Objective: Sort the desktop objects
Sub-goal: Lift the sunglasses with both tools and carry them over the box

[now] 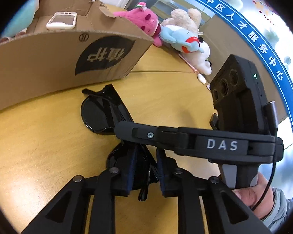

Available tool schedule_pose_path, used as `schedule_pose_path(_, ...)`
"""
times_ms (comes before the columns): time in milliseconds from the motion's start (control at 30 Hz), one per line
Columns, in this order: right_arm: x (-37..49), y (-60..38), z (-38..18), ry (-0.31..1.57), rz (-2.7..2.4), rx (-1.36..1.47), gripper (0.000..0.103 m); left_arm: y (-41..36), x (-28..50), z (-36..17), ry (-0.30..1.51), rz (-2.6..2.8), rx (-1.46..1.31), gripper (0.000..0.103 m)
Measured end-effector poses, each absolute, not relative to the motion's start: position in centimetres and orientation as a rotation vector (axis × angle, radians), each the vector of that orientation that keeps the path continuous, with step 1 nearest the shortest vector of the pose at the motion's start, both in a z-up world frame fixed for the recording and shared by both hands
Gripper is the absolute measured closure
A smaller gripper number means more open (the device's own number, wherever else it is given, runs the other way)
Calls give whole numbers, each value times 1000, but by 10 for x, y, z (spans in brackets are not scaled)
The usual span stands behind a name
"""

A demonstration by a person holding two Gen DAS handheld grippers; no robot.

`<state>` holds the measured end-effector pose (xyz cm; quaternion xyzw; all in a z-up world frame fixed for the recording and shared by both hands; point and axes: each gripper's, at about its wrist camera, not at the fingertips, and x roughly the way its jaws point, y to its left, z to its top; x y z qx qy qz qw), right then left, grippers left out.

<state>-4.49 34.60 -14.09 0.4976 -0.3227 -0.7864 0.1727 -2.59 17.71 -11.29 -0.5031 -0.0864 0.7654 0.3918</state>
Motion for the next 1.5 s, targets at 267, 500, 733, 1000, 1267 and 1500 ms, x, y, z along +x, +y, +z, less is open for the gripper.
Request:
schedule_pose_path(267,-44,342,-141,-915,-2210,1421,93,176,-21,-120,-219,1942,-1335,94)
schedule_pose_path(500,-45,336,-116,-893,-2230,1351,94,166,-14,-96,-214,1994,-1278,95)
schedule_pose_path(733,-48,328,-81,-836,-2255,1280,94,148,-9,-71,-258,1992,-1217,95)
schedule_pose_path(1000,-58,306,-40,-726,-2285,1231,94,132,-16,-43,-315,2015,-1137,95)
schedule_pose_path(1267,-98,279,26,-594,-2338,1126,94,114,-59,16,-280,2078,-1048,95)
schedule_pose_path(1500,-163,262,64,-519,-2371,1119,93,103,-124,45,-322,2074,-1052,95)
